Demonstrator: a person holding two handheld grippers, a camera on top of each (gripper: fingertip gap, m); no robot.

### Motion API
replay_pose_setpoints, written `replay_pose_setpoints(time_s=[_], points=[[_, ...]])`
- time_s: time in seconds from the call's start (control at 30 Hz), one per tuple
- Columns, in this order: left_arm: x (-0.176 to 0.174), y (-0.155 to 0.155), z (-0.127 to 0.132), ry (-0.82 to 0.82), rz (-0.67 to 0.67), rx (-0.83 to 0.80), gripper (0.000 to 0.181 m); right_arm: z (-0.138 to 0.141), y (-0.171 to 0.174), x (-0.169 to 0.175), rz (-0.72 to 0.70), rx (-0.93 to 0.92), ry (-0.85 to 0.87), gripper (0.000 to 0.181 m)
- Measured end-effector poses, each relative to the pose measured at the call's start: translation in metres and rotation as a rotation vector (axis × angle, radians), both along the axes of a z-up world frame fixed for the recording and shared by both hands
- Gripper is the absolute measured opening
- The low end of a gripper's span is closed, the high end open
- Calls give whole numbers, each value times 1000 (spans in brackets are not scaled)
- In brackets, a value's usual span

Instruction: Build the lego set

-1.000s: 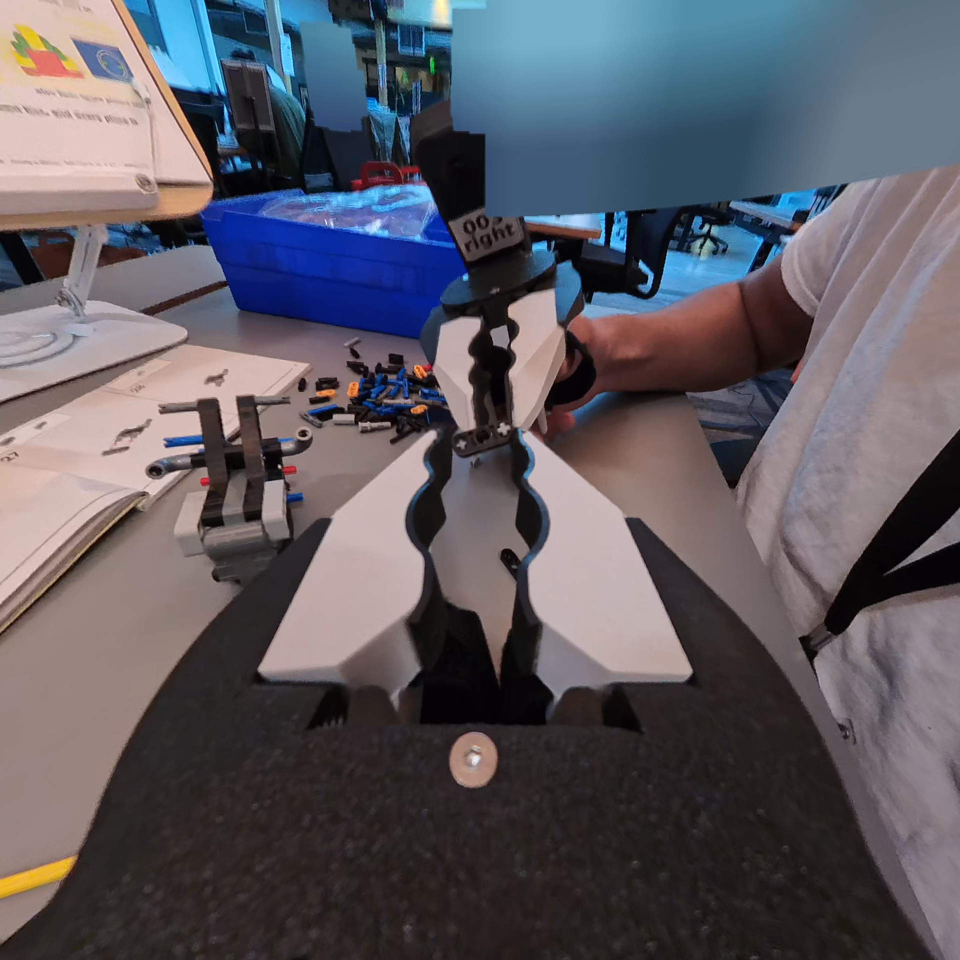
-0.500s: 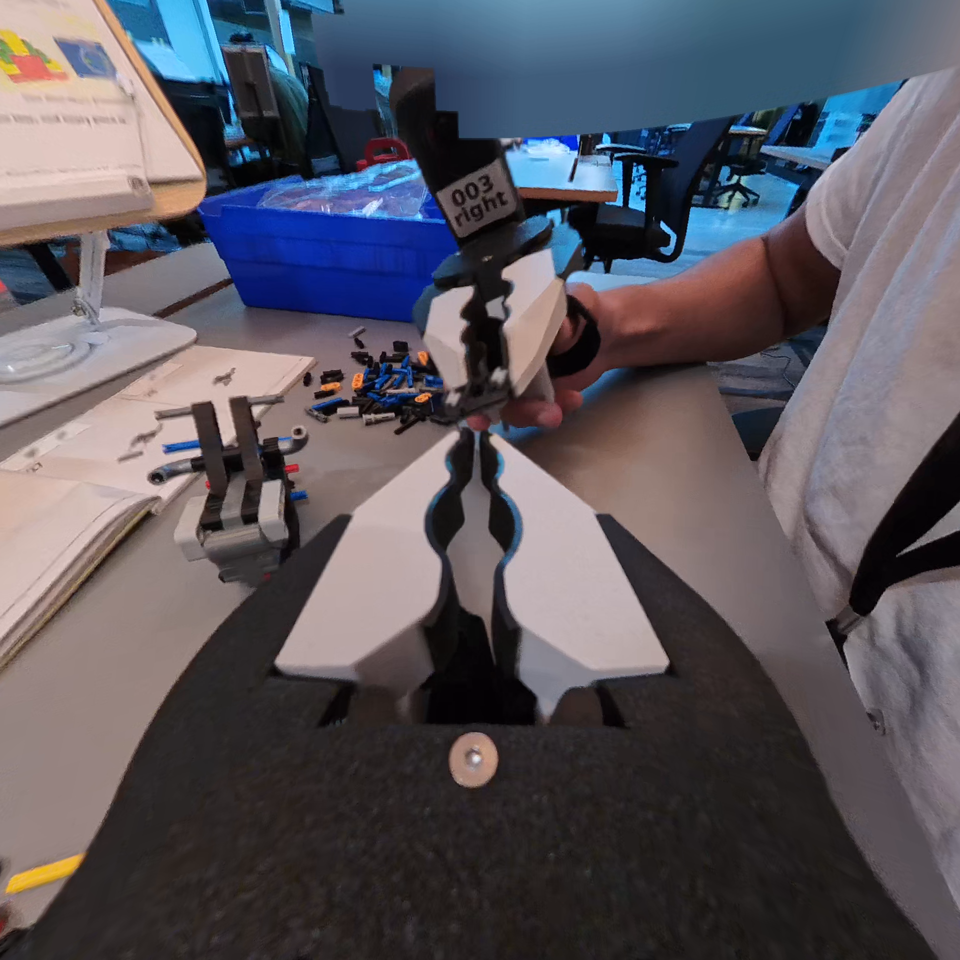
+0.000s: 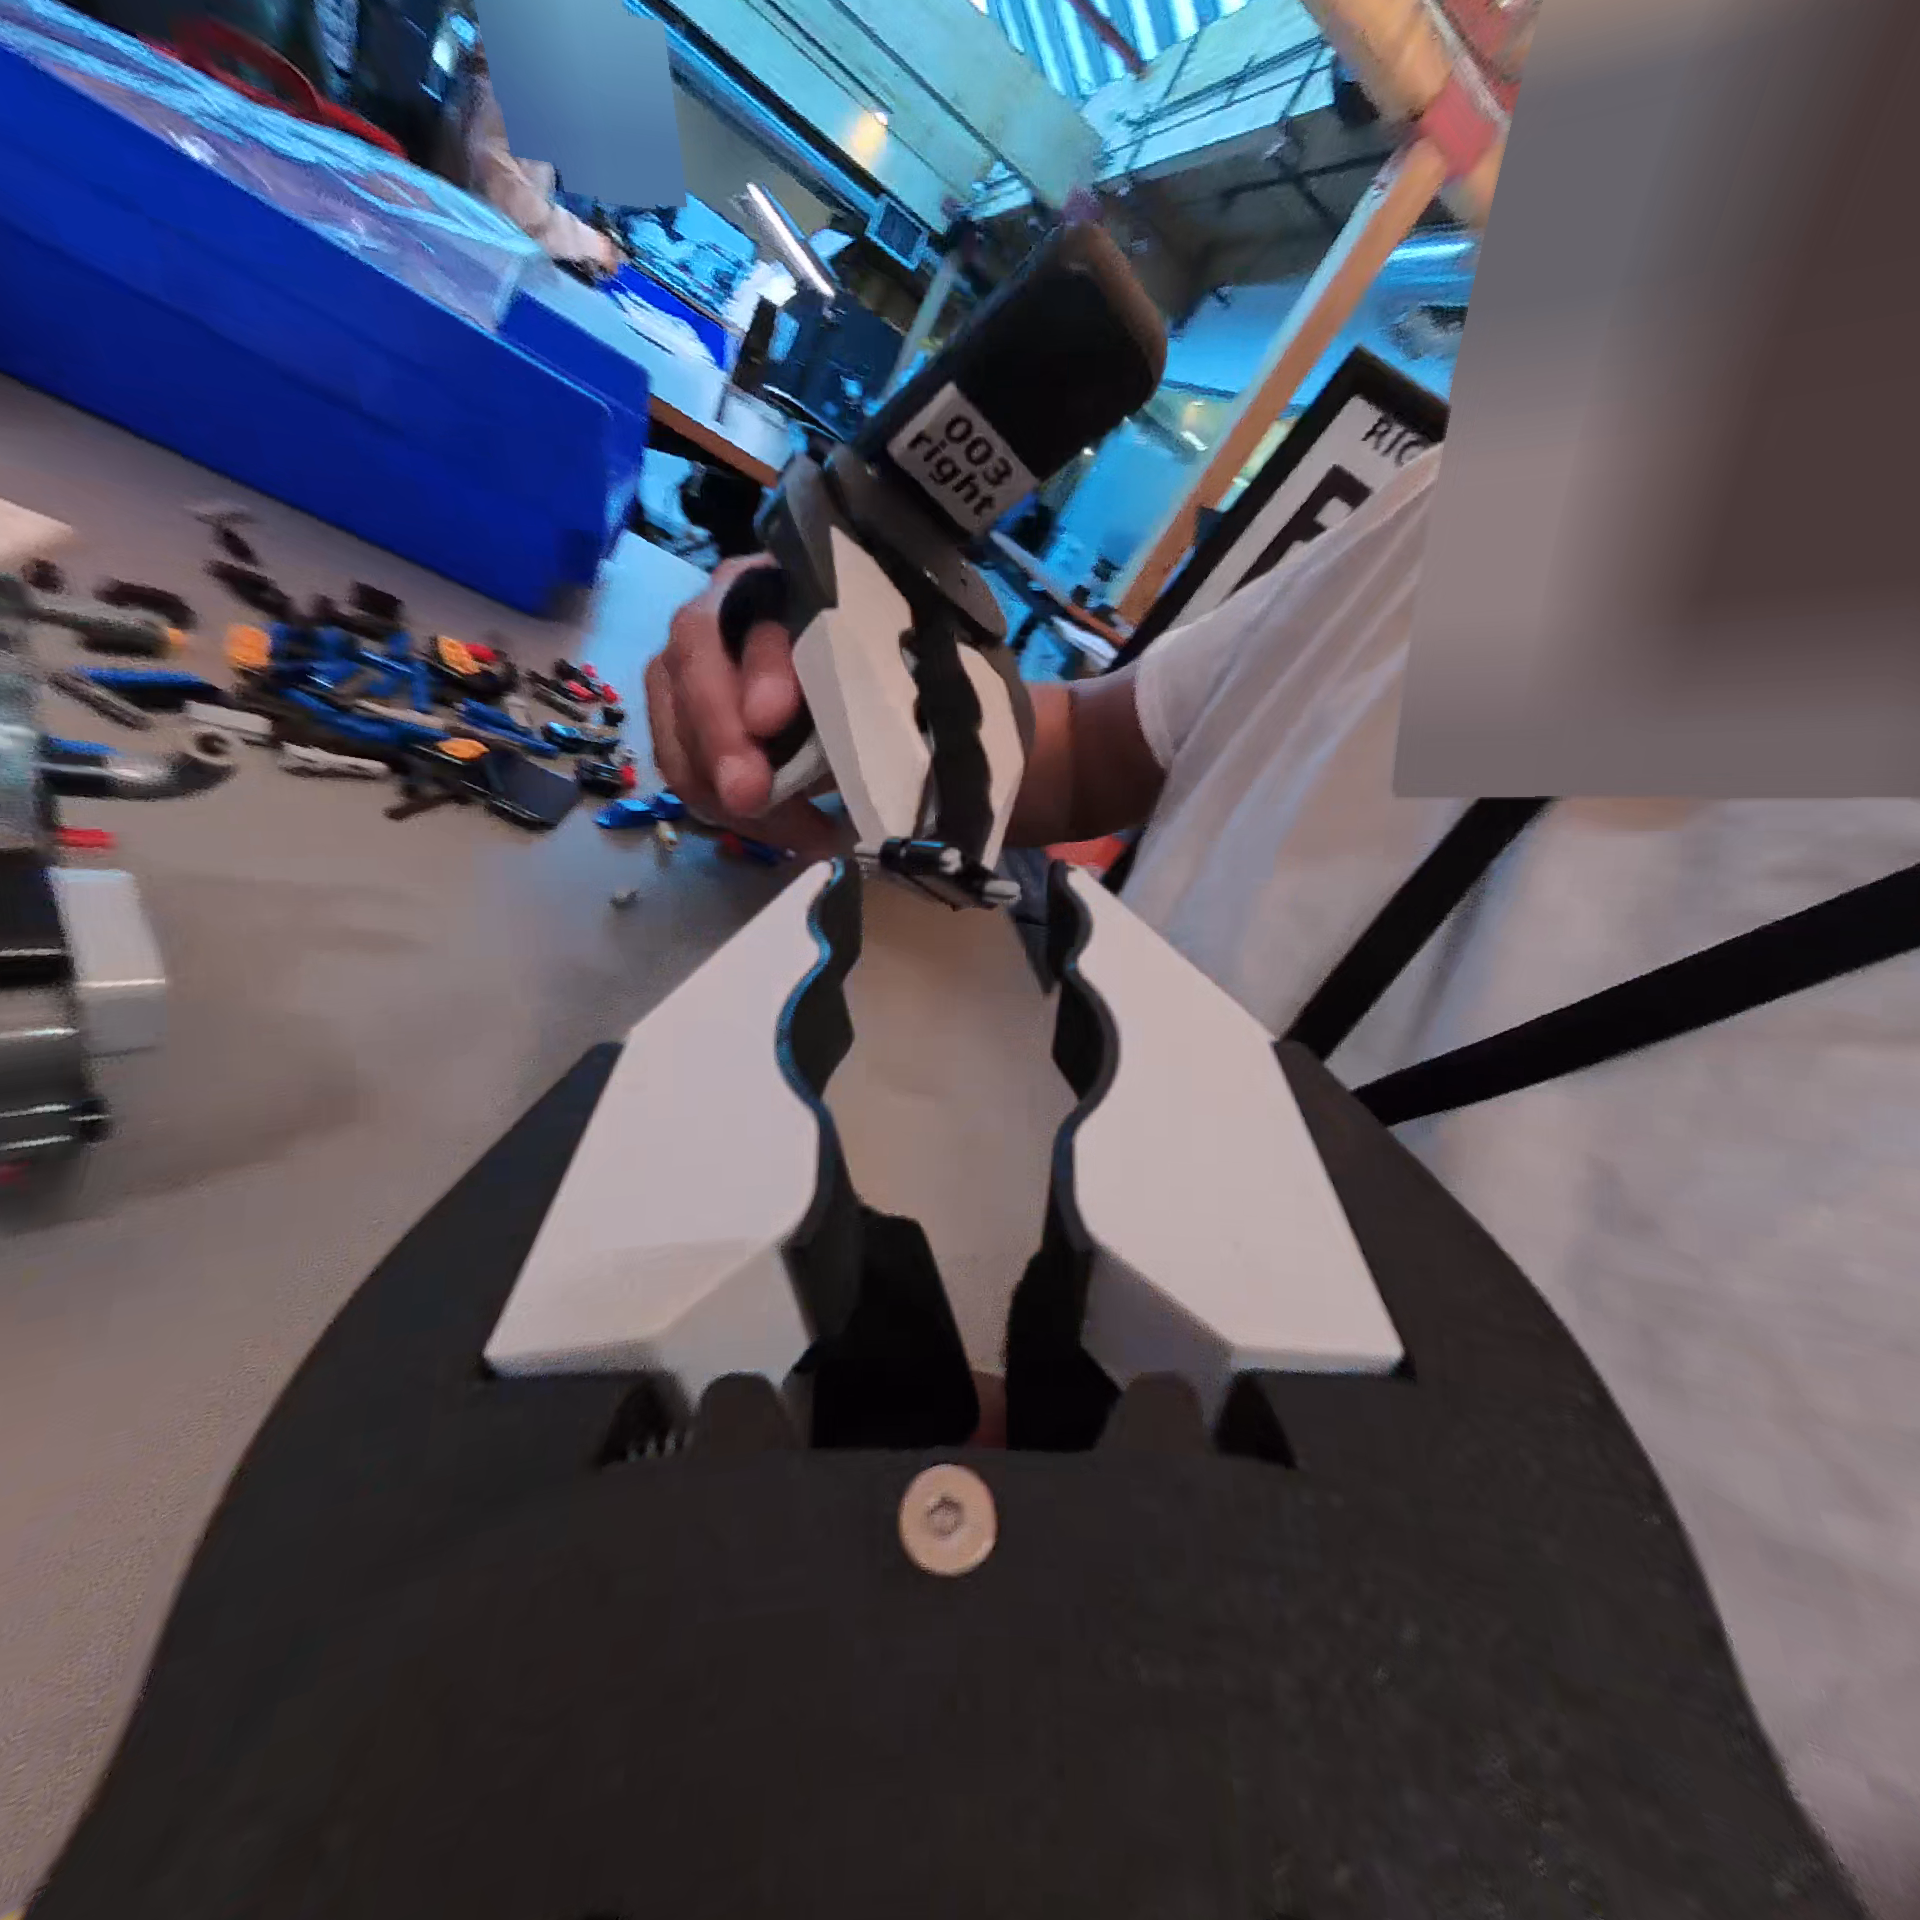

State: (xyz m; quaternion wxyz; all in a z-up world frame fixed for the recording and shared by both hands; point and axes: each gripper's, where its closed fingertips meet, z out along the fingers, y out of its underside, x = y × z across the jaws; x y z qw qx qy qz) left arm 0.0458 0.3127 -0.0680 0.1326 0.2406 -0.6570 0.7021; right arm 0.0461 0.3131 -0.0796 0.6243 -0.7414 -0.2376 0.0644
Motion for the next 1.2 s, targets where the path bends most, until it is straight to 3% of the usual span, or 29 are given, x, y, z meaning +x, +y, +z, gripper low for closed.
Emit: replay_pose_setpoints(time_s=[0.27,0.6,0.7,0.83,1.2], points=[[-8,-9,1,-17,-41,-10,19,3,-4,-12,19,47,-140,12],[7,-3,5,-216,156,67,15,5,3,1,-46,-64,136,16],[14,0,1,-310,237,154,15,4,3,1,-23,-114,241,31],[14,-1,-1,-411,288,224,15,3,6,8,-48,-139,325,18],[18,-2,4,-454,349,208,15,7,7,11,-52,-124,375,17]])
